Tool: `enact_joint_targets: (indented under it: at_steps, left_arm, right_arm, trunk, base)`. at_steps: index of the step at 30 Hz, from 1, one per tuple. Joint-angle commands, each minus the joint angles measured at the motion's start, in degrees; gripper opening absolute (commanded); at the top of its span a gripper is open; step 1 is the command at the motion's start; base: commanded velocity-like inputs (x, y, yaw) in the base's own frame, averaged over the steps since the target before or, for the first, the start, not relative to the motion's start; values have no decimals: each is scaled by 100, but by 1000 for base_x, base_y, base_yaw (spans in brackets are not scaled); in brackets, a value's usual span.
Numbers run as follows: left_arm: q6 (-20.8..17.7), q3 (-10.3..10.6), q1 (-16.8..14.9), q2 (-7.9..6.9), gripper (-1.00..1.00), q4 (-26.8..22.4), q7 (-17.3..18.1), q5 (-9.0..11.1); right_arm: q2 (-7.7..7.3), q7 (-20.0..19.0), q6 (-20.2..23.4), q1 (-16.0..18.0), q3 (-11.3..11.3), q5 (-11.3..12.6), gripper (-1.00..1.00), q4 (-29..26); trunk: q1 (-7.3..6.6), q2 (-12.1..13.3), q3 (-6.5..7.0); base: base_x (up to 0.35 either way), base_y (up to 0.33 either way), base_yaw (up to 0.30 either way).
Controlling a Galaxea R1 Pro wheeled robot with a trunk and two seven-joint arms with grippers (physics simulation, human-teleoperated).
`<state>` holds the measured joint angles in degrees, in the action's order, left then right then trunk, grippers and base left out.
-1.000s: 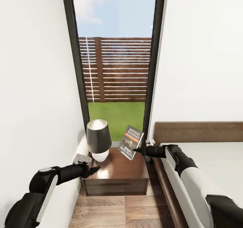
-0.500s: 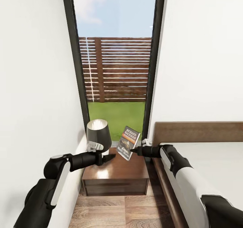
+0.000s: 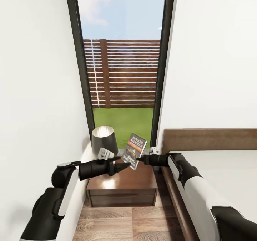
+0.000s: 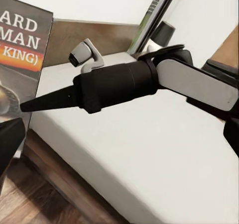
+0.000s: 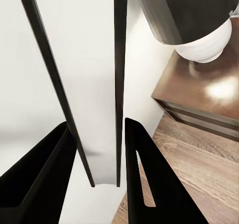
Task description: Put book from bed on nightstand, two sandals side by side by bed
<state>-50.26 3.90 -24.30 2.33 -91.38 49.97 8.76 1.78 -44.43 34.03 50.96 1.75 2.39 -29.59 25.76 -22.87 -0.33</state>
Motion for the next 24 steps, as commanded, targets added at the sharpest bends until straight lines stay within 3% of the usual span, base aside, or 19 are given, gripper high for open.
enact_joint_targets:
  at_steps: [1,2,7,11,16,24]
  left_arm:
    - [2,-42,-1,-5,100,-1,62,26]
    - [28,-97,-2,-8,100,-1,126,48]
    - [109,-784,-2,-30,100,-3,626,267]
    - [135,-1122,-5,-62,100,-3,779,327]
    - [161,-1281,-5,-80,100,1,776,324]
    - [294,-1329,-5,-83,100,5,630,316]
  right_arm:
    - [4,3,49,1,18,25,-100,-4]
    - [4,3,47,1,18,23,-100,-5]
    - [15,4,44,1,14,18,-100,-10]
    - [15,4,43,1,15,16,-100,-11]
    - [15,4,42,1,17,15,-100,-11]
    - [12,-17,15,1,21,28,-100,-11]
  trunk:
    - [2,-5,-3]
    - [2,-5,-3]
    - [2,-5,-3]
    - [2,-5,-3]
    - [2,-5,-3]
    - [2,-5,-3]
  base:
    - [0,0,0]
    - [0,0,0]
    - [0,0,0]
    - [10,0,0]
    - [80,0,0]
    - [241,0,0]
